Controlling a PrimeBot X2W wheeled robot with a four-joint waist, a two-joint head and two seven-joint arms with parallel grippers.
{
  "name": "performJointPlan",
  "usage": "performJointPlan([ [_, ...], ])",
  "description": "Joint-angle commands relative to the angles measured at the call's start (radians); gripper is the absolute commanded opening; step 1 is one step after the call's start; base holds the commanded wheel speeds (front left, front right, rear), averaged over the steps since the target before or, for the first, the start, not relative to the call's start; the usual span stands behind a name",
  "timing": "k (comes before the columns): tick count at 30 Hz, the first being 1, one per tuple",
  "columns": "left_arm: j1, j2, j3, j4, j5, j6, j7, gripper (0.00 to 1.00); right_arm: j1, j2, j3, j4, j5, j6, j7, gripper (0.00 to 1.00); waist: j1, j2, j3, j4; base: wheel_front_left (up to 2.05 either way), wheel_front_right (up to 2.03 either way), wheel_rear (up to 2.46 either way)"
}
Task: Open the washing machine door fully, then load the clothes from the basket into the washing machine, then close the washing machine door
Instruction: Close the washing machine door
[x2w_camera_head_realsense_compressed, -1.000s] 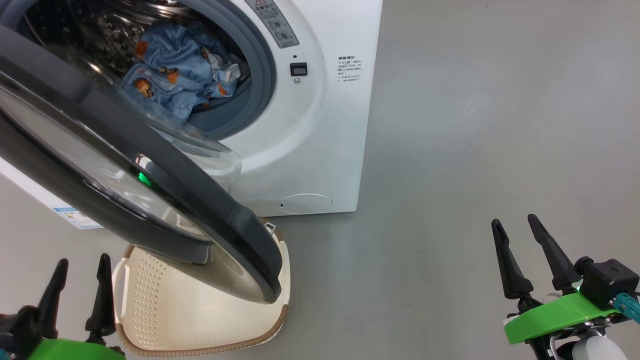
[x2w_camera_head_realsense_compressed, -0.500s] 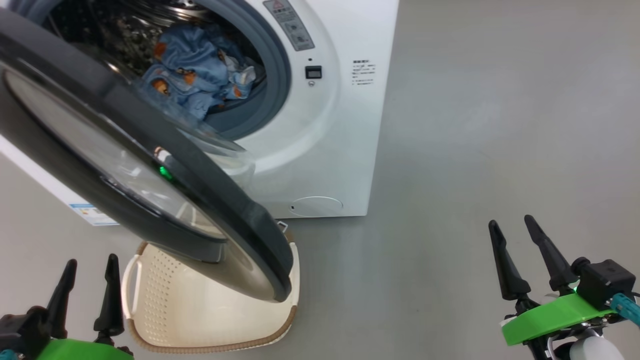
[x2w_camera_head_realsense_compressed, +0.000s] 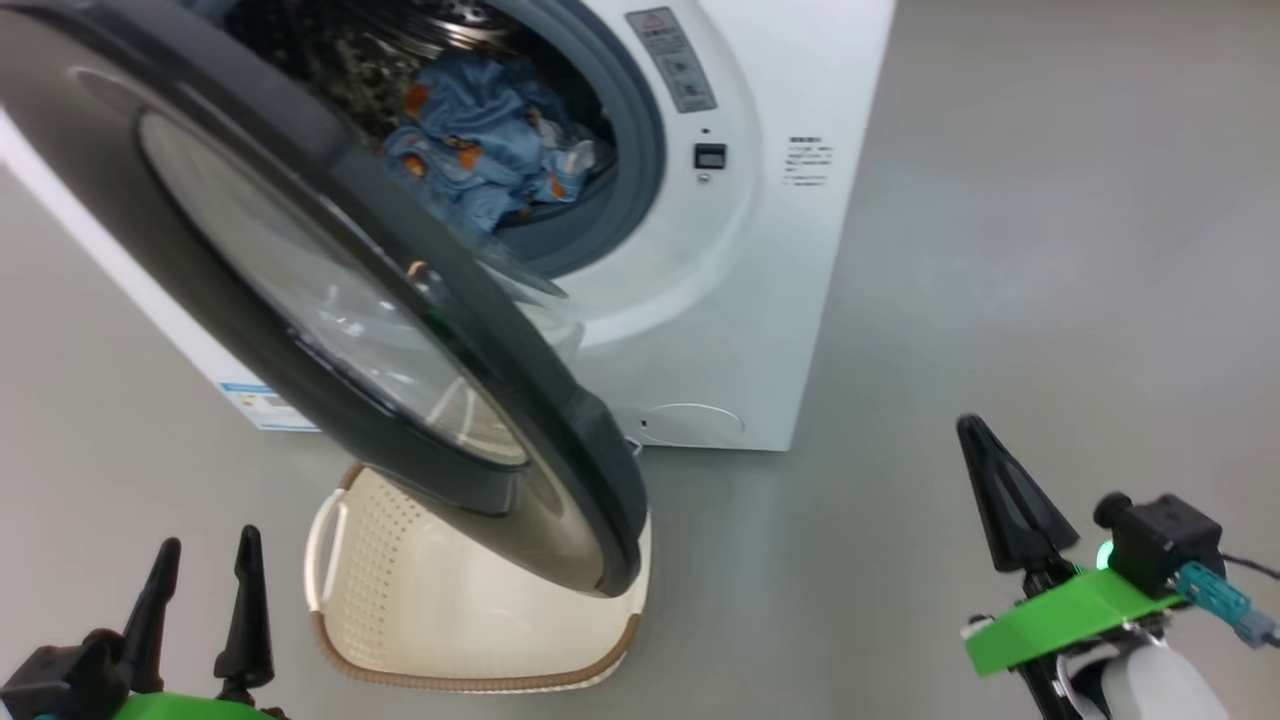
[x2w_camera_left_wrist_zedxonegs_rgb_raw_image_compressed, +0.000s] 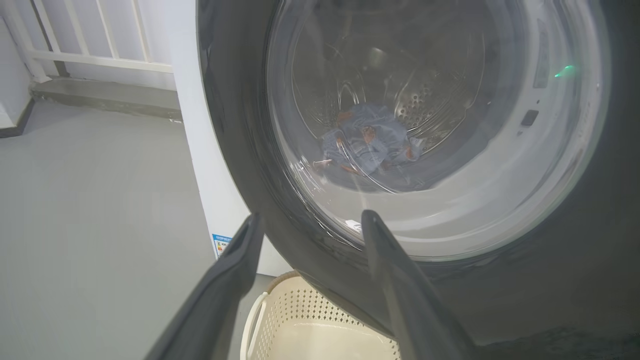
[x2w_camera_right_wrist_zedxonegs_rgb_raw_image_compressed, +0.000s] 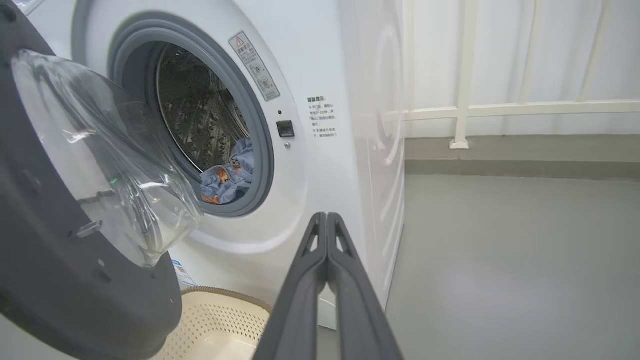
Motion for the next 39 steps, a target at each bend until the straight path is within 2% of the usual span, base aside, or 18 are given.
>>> performJointPlan([
  [1, 0.000, 0.018, 0.036, -0.029, 0.003, -0.002, -0.006, 1.00, -0.034, -0.003, 0.034, -0.036, 0.003, 0.001, -0.008, 0.00, 0.0000, 0.0000, -0.015, 0.023, 0.00, 0.00, 0.00],
  [14, 0.029, 0.010, 0.040, -0.041, 0.008, -0.002, -0.006, 1.00, -0.116, -0.011, 0.205, -0.225, -0.020, 0.001, -0.008, 0.00, 0.0000, 0.0000, -0.036, 0.088, 0.00, 0.00, 0.00],
  [23, 0.035, 0.005, 0.047, -0.047, 0.012, -0.002, -0.006, 1.00, -0.149, -0.005, 0.409, -0.319, -0.010, 0.001, -0.008, 0.00, 0.0000, 0.0000, -0.040, 0.100, 0.00, 0.00, 0.00],
  [30, 0.032, 0.001, 0.049, -0.051, 0.011, -0.002, -0.006, 1.00, -0.156, -0.001, 0.548, -0.286, 0.016, 0.001, -0.008, 0.00, 0.0000, 0.0000, -0.035, 0.103, 0.00, 0.00, 0.00],
  [39, 0.026, -0.006, 0.051, -0.050, 0.009, -0.002, -0.006, 1.00, -0.134, 0.012, 0.647, -0.157, 0.083, 0.001, -0.008, 0.00, 0.0000, 0.0000, -0.024, 0.112, 0.00, 0.00, 0.00],
])
